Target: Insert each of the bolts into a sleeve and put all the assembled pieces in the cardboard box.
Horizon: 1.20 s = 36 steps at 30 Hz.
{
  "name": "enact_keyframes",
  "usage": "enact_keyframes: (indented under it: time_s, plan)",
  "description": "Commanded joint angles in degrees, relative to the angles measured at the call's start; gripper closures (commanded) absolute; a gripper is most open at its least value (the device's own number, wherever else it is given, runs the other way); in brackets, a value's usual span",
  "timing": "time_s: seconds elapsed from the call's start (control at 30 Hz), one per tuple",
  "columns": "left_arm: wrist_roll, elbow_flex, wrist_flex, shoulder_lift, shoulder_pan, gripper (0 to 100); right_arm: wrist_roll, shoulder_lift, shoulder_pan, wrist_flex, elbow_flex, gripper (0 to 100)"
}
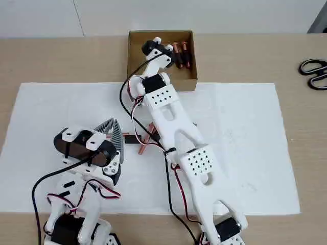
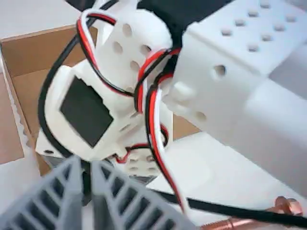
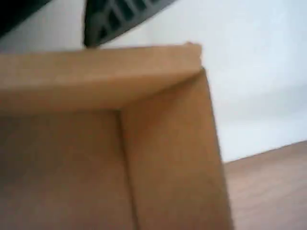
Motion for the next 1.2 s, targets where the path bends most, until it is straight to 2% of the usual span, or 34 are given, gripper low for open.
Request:
enact_keyframes:
  time_s: [0.0,0.17,0.37,0.47,0.73,0.93,1.17]
  plan:
    - [-0.18,-0.31,-0.09,-0.62,-0.18,99,0.26,1.63,0.04,-0.57,-0.79,71.5]
    - [-0.18,-0.31,-0.09,-0.62,-0.18,99,0.53,1.98,0.04,-0.57,-0.88,73.5]
    - [-0.18,-0.31,-0.09,-0.62,-0.18,99,0.53,1.98,0.13,-0.57,-0.88,99.6]
    - [-0.18,-0.31,-0.09,-0.62,-0.18,99,0.53,1.98,0.04,-0.57,-0.88,97.1]
    - [-0.18,-0.31,-0.09,-0.62,-0.18,99,0.53,1.89,0.04,4.44,-1.23,99.5]
    - [-0.18,-0.31,-0.09,-0.62,-0.18,99,0.35,1.98,-0.04,13.67,-10.2,99.5]
    - [-0.18,-0.31,-0.09,-0.62,-0.09,99,0.44,1.89,-0.04,14.64,-16.09,99.5]
